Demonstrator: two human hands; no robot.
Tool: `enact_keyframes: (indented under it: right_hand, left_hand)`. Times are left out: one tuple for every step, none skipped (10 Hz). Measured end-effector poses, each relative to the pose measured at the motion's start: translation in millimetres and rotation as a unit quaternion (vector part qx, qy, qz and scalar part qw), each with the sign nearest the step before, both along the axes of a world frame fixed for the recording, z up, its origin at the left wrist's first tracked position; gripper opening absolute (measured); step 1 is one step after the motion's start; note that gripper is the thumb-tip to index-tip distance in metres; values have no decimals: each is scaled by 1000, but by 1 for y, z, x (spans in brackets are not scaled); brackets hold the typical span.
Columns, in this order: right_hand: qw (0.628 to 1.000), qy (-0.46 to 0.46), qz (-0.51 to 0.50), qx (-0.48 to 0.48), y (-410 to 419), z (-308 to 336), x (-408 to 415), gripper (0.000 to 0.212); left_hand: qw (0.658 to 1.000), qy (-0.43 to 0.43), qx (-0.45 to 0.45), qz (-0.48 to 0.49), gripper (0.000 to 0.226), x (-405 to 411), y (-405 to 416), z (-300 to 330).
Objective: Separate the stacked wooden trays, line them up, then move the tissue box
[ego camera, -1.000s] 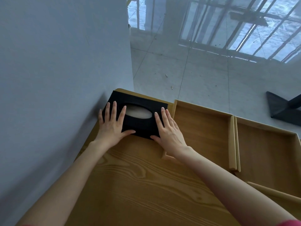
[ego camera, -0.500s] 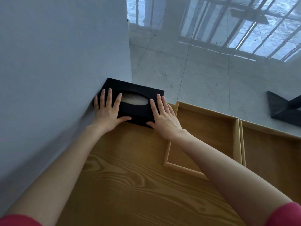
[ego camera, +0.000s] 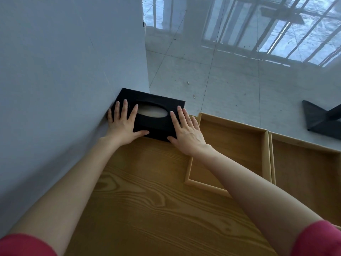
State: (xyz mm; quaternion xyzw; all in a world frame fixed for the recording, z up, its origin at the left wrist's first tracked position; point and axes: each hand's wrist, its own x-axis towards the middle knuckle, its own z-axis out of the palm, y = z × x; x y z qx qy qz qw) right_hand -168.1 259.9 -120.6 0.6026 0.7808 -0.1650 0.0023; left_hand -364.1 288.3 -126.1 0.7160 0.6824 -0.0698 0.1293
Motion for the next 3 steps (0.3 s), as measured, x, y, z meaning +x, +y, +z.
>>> enact_keyframes:
  right_hand:
    - [1000, 1, 2, -10, -4, 4, 5, 71]
    - [1000, -1, 4, -22, -19, 15, 14, 68]
    - [999, -2, -10, -40, -29, 23, 22, 70]
  left_hand:
    - [999, -18, -32, 14, 100, 2, -3, 8]
    - [998, -31, -55, 4, 94, 11, -19, 18]
    - [998, -29, -60, -11, 89, 19, -31, 25]
